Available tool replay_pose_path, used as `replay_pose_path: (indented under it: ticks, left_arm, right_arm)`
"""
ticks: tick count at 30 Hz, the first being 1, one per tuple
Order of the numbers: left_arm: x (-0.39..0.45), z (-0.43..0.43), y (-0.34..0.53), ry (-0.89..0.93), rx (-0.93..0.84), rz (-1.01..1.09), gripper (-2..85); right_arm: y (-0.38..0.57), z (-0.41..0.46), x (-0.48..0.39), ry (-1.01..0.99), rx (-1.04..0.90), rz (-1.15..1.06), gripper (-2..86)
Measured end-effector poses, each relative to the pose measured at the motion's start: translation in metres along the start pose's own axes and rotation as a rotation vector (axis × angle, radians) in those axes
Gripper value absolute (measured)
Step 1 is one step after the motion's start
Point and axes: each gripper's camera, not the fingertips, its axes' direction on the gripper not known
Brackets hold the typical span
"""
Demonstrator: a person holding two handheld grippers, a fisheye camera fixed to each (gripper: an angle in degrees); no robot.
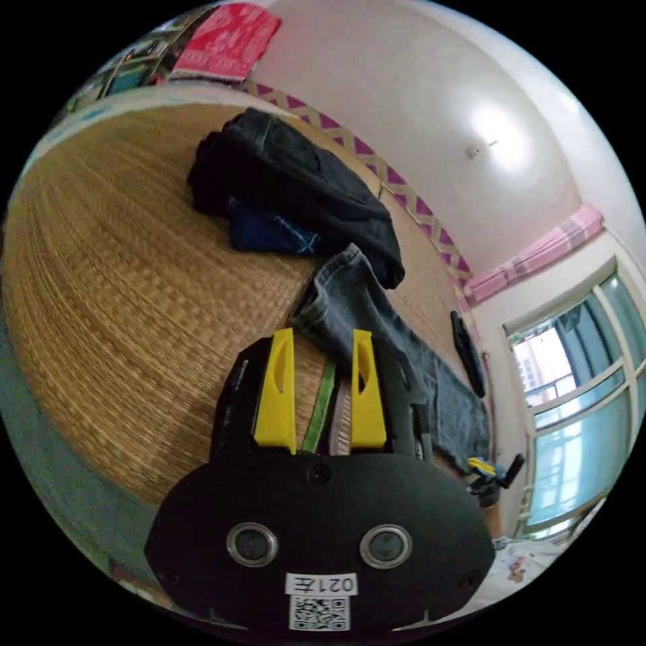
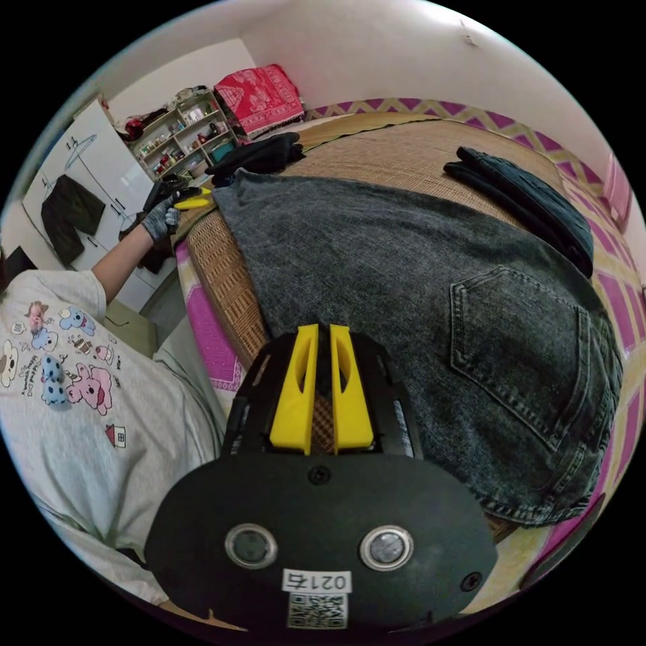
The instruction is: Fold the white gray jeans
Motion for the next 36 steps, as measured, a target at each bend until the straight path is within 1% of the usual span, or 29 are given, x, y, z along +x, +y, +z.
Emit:
replay_pose_path:
  ticks: [2, 5, 8, 11, 13, 17, 19, 22, 24, 25, 27, 28, 30, 31, 33, 34, 36]
  left_arm:
    - [-0.007, 0.011, 0.003, 0.063, -0.037, -0.053, 11.8]
    - [-0.009, 0.024, 0.005, 0.067, -0.042, -0.107, 10.7]
    - [-0.01, 0.032, 0.009, 0.112, -0.046, -0.172, 11.4]
    - [-0.006, 0.042, 0.016, 0.137, -0.035, -0.199, 11.9]
    - [-0.002, 0.052, 0.021, 0.148, -0.026, -0.203, 10.7]
    - [0.003, 0.07, 0.041, 0.228, 0.047, -0.222, 2.2]
    - [0.014, 0.07, 0.05, 0.262, 0.076, -0.198, 0.5]
    - [0.067, 0.061, 0.062, 0.19, 0.094, -0.076, -0.6]
    - [0.139, 0.049, 0.078, 0.118, 0.128, 0.083, -0.8]
    - [0.161, 0.047, 0.083, 0.101, 0.134, 0.132, -0.8]
    - [0.258, 0.047, 0.115, 0.047, 0.148, 0.343, -0.9]
    - [0.284, 0.05, 0.126, 0.041, 0.149, 0.402, -0.9]
    - [0.382, 0.077, 0.18, 0.049, 0.115, 0.607, -0.9]
    - [0.404, 0.087, 0.195, 0.064, 0.1, 0.65, -0.9]
    - [0.48, 0.141, 0.259, 0.123, 0.008, 0.791, -0.9]
    - [0.496, 0.157, 0.275, 0.133, -0.015, 0.819, -0.9]
    - [0.548, 0.232, 0.342, 0.128, -0.108, 0.911, -0.9]
  right_arm:
    - [0.002, 0.002, 0.003, -0.018, 0.009, 0.016, 1.9]
    - [0.004, 0.005, 0.002, -0.019, 0.015, 0.024, 1.9]
    - [0.006, 0.007, 0.0, -0.003, 0.009, 0.018, 2.0]
    - [0.009, 0.007, 0.002, -0.009, 0.013, 0.024, 2.0]
    - [0.014, 0.006, 0.009, -0.037, 0.027, 0.041, 2.0]
    - [0.021, 0.004, 0.019, -0.087, 0.045, 0.073, 1.9]
    - [0.025, 0.001, 0.022, -0.092, 0.047, 0.073, 1.8]
    - [0.03, -0.003, 0.028, -0.114, 0.048, 0.082, 1.7]
    - [0.034, -0.005, 0.034, -0.14, 0.05, 0.093, 1.5]
    - [0.037, -0.007, 0.038, -0.159, 0.053, 0.1, 1.4]
    - [0.041, -0.012, 0.042, -0.175, 0.062, 0.104, 1.0]
    - [0.046, -0.017, 0.042, -0.171, 0.082, 0.097, 0.7]
    - [0.056, -0.031, 0.038, -0.14, 0.151, 0.084, 0.2]
    - [0.064, -0.043, 0.035, -0.127, 0.202, 0.083, 0.0]
    - [0.079, -0.062, 0.031, -0.12, 0.268, 0.089, -0.3]
    - [0.09, -0.074, 0.029, -0.11, 0.305, 0.097, -0.4]
    - [0.106, -0.09, 0.027, -0.095, 0.346, 0.114, -0.5]
